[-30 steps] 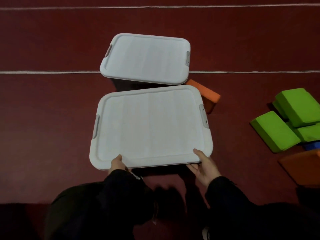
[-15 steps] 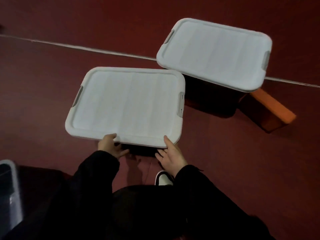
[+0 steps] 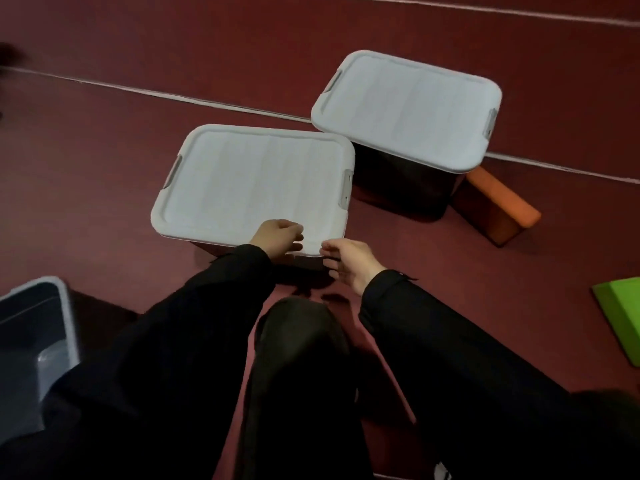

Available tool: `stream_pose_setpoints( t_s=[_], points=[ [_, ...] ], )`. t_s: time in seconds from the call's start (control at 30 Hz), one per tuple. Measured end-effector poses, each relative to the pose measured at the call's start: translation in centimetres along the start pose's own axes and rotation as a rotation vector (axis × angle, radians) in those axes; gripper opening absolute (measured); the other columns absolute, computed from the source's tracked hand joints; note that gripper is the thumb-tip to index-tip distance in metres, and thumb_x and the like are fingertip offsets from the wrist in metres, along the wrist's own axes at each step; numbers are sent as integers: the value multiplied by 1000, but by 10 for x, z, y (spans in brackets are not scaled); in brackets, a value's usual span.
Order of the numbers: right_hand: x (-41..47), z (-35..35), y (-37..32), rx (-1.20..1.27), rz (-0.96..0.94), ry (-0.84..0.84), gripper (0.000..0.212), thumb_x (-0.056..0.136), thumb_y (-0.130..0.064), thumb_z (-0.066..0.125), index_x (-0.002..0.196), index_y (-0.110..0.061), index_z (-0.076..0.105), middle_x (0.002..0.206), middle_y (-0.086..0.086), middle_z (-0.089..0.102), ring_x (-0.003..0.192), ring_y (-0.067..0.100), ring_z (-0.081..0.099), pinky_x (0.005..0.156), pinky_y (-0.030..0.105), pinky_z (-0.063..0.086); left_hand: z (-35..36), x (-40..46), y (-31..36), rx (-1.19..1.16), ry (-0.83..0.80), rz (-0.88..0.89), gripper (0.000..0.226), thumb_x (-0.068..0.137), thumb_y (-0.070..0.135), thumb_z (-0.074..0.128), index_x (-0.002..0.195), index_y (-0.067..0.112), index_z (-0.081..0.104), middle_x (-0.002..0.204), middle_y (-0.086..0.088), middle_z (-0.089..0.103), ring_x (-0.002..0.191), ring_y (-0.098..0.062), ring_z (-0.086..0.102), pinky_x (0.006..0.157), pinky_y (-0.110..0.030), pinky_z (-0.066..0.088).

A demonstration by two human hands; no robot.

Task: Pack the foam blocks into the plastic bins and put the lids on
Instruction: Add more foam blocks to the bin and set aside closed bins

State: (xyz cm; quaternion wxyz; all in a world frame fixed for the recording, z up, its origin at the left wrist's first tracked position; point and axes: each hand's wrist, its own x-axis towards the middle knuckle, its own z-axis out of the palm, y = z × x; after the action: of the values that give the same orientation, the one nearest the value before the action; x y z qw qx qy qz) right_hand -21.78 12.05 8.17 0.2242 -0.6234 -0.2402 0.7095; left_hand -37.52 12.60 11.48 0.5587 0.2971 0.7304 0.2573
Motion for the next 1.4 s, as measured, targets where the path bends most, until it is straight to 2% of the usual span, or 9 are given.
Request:
stream_pose_setpoints(
  t_s=[0.2,0.37,0.5,0.73,0.93,1.07,1.27,1.33,1.4],
  points=[
    [-66,16,-49,-132,-206,-89,9,99,-23,61,106,-18,64,94,-1,72,79,13,64,70,27,47,-68,-48,-39,195,382,174,44,92,33,62,130,11,59,127,-7,62,113,-27,62,100,-36,47],
    [-105,82,-52,-394,-318,-261,12,97,-25,65,106,-18,67,100,2,75,83,16,69,77,30,52,-175,-95,-169,576,792,-273,73,86,42,67,147,15,38,158,-16,30,150,-34,17,117,-51,25],
    [-110,144,-16,-453,-294,-352,10,94,-27,67,100,-19,69,100,5,77,79,17,67,69,30,49,-213,-125,-239,402,747,-564,71,87,37,68,145,11,37,153,-19,35,144,-38,26,114,-55,25],
    [-118,222,79,-652,-148,-489,20,98,-28,63,114,-18,69,95,-1,75,77,14,66,69,29,51,-230,-121,-321,191,727,-640,90,83,27,68,154,10,15,160,-27,14,137,-49,37,117,-56,28],
    [-103,224,109,-716,-96,-453,14,98,-25,62,109,-19,68,96,2,73,82,16,66,74,31,51,-227,-120,-362,129,746,-720,54,84,17,69,131,0,48,129,-21,60,119,-43,58,102,-47,47],
    [-93,221,123,-744,-71,-388,25,98,-25,63,121,-16,64,101,4,72,82,17,65,74,31,51,-224,-132,-348,246,656,-602,14,91,14,65,98,2,63,99,-17,67,102,-38,66,78,-38,49],
    [-114,239,153,-863,-69,-420,70,94,-52,66,150,-15,47,143,-1,57,130,16,54,96,27,41,-174,-170,-296,189,929,-292,23,95,26,52,109,8,57,109,-21,66,102,-43,62,86,-45,48],
    [-136,254,153,-742,-10,-528,62,96,-58,58,143,-19,51,134,-13,58,127,7,53,95,20,39,-158,-192,-286,32,991,-168,25,94,26,53,114,13,61,106,-18,69,100,-43,62,87,-45,48],
    [-157,270,157,-600,104,-614,74,90,-71,56,149,-29,44,138,-11,51,138,12,43,112,33,35,-144,-214,-273,-56,973,-74,26,92,27,54,115,20,65,98,-13,72,95,-41,64,86,-44,52]
  ],
)
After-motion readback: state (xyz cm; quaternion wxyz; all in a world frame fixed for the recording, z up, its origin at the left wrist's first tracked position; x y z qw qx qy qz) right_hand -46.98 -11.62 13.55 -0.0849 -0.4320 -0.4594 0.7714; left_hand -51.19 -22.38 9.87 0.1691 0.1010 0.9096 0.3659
